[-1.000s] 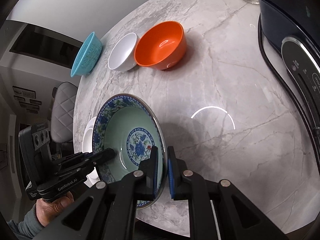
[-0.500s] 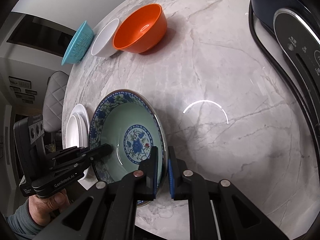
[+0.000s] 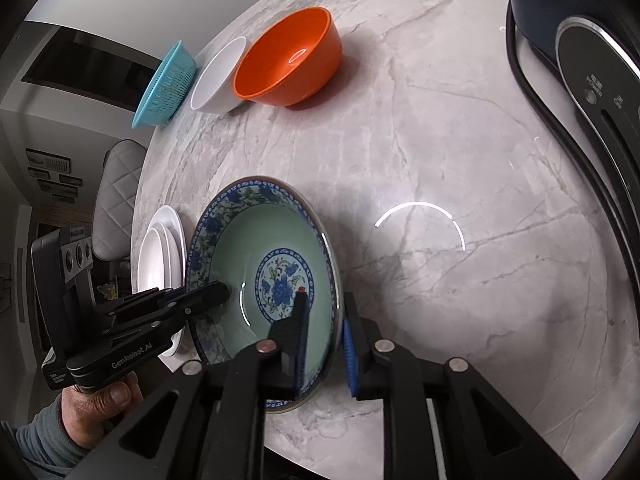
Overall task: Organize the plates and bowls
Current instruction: 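Lift the patterned bowl with both tools and set it down beside the plate stack, then open both tools and raise them off the patterned bowl, then move both tools to the orange bowl and grip its rim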
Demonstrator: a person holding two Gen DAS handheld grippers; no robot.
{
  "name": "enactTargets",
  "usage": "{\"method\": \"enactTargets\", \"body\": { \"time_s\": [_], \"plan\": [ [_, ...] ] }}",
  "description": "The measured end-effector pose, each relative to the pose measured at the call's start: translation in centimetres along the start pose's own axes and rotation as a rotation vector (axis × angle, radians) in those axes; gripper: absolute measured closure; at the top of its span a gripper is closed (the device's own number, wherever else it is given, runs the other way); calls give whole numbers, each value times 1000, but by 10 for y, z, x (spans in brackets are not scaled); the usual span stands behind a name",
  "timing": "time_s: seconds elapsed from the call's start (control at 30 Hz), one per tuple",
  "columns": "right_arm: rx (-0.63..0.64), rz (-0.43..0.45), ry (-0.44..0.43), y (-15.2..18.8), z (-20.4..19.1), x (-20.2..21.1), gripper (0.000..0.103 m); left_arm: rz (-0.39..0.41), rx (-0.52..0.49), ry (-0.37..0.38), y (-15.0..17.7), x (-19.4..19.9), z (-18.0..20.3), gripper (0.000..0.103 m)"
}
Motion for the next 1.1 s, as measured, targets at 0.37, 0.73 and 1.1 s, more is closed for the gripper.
{"method": "enactTargets", "body": {
  "time_s": [0.37,0.73,1.1],
  "plan": [
    [132,133,-34,-16,-38,64,27,198,96,147,-15,122,-16,7],
    [208,312,11,-124,-94,148,24,205,1,153,-136,172,-26,7],
    [4,185,51,-188,-37,100,33,32,-31,160,-169,52,8,25]
  ]
}}
Point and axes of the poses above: each gripper's, at about its wrist camera, not at the fingertips, and x roughly against the way its jaws point, z to its right, y to its underside, the point moved 7 cm from there along -x, roughly the way its jaws point, and after that the axes turned 14 degrees about -z, right-handed, at the moved point
